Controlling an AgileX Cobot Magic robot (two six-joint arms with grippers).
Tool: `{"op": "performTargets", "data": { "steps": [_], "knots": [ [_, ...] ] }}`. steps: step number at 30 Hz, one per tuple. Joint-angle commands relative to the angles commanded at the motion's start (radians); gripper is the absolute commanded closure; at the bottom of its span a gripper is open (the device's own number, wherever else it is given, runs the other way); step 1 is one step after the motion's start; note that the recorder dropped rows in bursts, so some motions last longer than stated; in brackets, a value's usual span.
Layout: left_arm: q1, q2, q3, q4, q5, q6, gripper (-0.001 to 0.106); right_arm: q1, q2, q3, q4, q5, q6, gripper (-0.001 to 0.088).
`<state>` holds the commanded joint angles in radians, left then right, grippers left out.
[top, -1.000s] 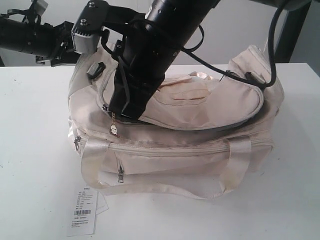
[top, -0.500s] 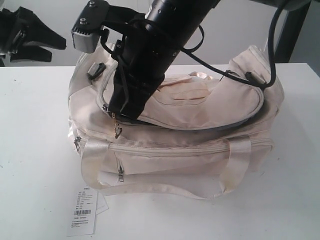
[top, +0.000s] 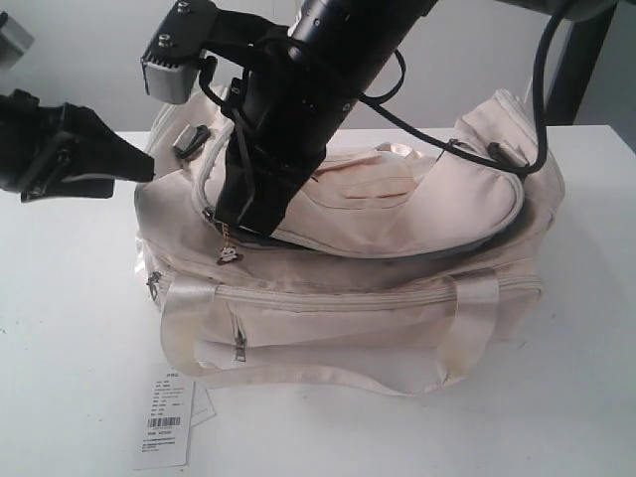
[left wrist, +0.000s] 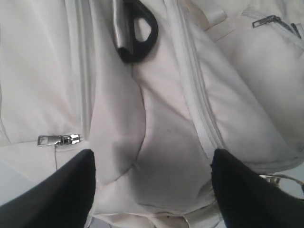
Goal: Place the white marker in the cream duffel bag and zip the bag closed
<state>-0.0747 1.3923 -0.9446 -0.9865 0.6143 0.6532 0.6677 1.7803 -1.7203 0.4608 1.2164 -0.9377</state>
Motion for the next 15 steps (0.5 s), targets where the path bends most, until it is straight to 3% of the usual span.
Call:
{"op": "performTargets", "data": {
  "steps": [5, 9, 15],
  "knots": [
    [-0.054, 0.000, 0.062, -0.073, -0.138, 0.002, 0.034, 0.000, 0.000, 0.000, 0.020, 0.002, 0.003, 0.0868],
    [-0.083, 0.004, 0.062, -0.124, -0.124, 0.076, 0.034, 0.000, 0.000, 0.000, 0.026, 0.002, 0.003, 0.0868],
    [-0.100, 0.006, 0.062, -0.130, -0.182, 0.084, 0.034, 0.000, 0.000, 0.000, 0.035, -0.002, 0.003, 0.0868]
  ]
}}
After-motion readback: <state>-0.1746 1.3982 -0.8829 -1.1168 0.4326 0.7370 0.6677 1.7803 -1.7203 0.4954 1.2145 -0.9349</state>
